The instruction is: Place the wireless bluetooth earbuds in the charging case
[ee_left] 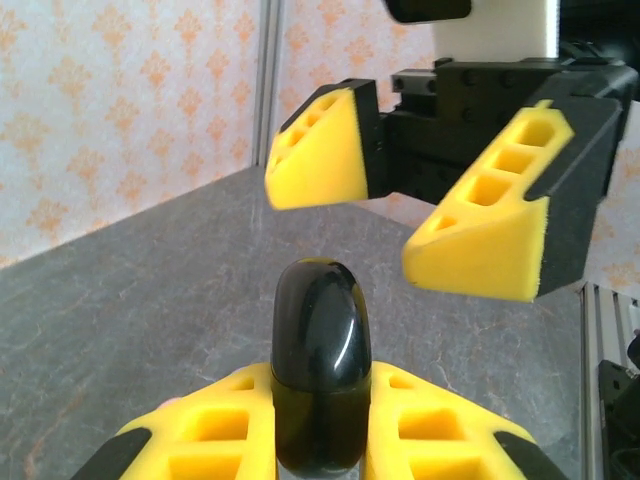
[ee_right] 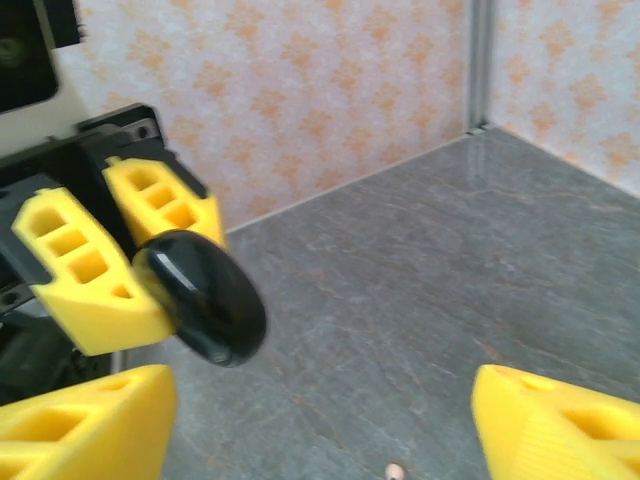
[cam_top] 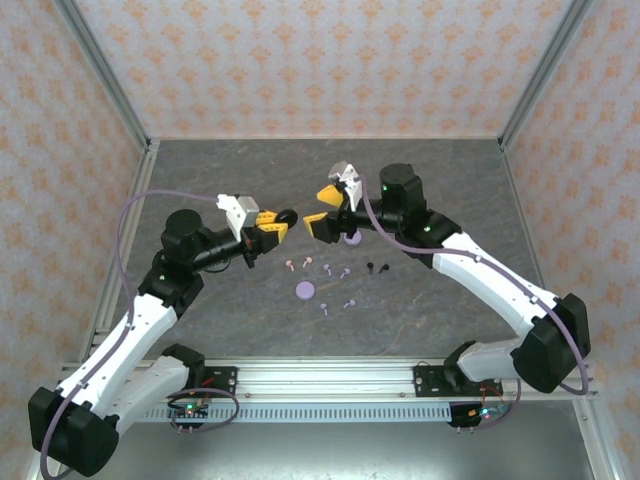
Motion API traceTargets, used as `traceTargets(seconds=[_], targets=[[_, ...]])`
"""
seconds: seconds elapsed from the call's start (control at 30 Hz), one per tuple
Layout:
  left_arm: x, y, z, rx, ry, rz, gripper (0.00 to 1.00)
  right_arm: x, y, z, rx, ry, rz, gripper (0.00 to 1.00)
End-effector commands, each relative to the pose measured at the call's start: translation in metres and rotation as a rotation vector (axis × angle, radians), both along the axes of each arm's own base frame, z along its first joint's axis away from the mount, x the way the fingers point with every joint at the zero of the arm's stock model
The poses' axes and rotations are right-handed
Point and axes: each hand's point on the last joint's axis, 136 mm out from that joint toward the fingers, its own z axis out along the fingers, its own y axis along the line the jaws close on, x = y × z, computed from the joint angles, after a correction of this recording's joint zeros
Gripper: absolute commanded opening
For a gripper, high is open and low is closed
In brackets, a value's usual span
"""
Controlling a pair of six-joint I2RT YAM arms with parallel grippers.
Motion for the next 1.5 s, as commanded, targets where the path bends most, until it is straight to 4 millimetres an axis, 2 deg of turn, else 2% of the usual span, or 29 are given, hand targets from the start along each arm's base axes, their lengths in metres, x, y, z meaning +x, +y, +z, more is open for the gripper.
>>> traceTargets(seconds=[0.0, 0.13, 0.47, 1.03, 1.2, 1.3, 1.47], targets=[[-0.010, -0.006, 0.016, 0.013, -0.100, -0.063, 0.00, -0.023, 0.009, 0.021, 0.046, -0.053, 0.166, 0.71], [-0.015, -0.010, 0.018, 0.013, -0.104, -0.100, 0.00, -0.037, 0.011, 0.026, 0.014, -0.070, 0.271, 0.68], [-0.022, -0.015, 0.021, 0.016, -0.094, -0.149, 0.00, -0.041, 0.027, 0.018, -0.038, -0.059, 0.361, 0.57], [-0.019, -0.016, 0.014, 0.031, -0.066, -0.152, 0.00, -0.045, 0.027, 0.018, -0.062, -0.059, 0.376, 0.20], [-0.017, -0.016, 0.011, 0.037, -0.053, -0.150, 0.25, -0.047, 0.026, 0.022, -0.058, -0.068, 0.378, 0.18], [-0.017, -0.017, 0.008, 0.039, -0.044, -0.151, 0.34, -0.048, 0.025, 0.025, -0.054, -0.077, 0.376, 0.18], [-0.016, -0.019, 0.006, 0.041, -0.035, -0.156, 0.39, -0.049, 0.024, 0.025, -0.054, -0.073, 0.377, 0.18]])
